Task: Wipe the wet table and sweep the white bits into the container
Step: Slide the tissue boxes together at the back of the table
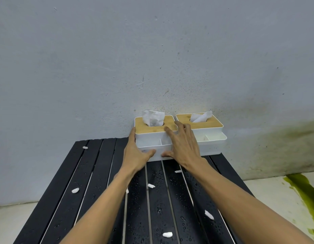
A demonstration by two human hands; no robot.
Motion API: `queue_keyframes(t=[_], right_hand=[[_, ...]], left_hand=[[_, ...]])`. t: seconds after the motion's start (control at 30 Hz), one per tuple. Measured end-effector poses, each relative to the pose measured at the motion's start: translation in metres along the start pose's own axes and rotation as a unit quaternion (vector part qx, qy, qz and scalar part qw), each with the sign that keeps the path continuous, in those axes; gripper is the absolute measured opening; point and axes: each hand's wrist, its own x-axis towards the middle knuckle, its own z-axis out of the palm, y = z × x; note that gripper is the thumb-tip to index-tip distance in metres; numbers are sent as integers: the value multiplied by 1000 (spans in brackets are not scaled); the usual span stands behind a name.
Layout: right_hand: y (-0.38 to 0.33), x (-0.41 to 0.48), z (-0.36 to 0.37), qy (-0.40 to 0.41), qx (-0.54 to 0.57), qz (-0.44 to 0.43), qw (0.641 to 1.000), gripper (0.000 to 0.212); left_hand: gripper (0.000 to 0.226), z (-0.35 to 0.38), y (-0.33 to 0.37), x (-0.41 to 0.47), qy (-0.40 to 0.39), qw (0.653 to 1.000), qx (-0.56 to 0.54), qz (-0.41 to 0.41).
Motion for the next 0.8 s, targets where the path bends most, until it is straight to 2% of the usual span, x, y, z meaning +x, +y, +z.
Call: queue_keyframes(t=[0.47, 0.63, 0.8], right_hand=[[10, 4, 15, -30, 19, -21, 999, 105], [10, -3, 10, -36, -9, -29, 999, 120], [13, -36, -19, -67, 5, -16, 998, 119]], left_hand=[[109, -4, -2, 6, -19, 1000, 9, -13], [110, -9, 20, -8, -34, 999, 17, 5], [95, -24, 32, -57, -40, 998, 40, 28]])
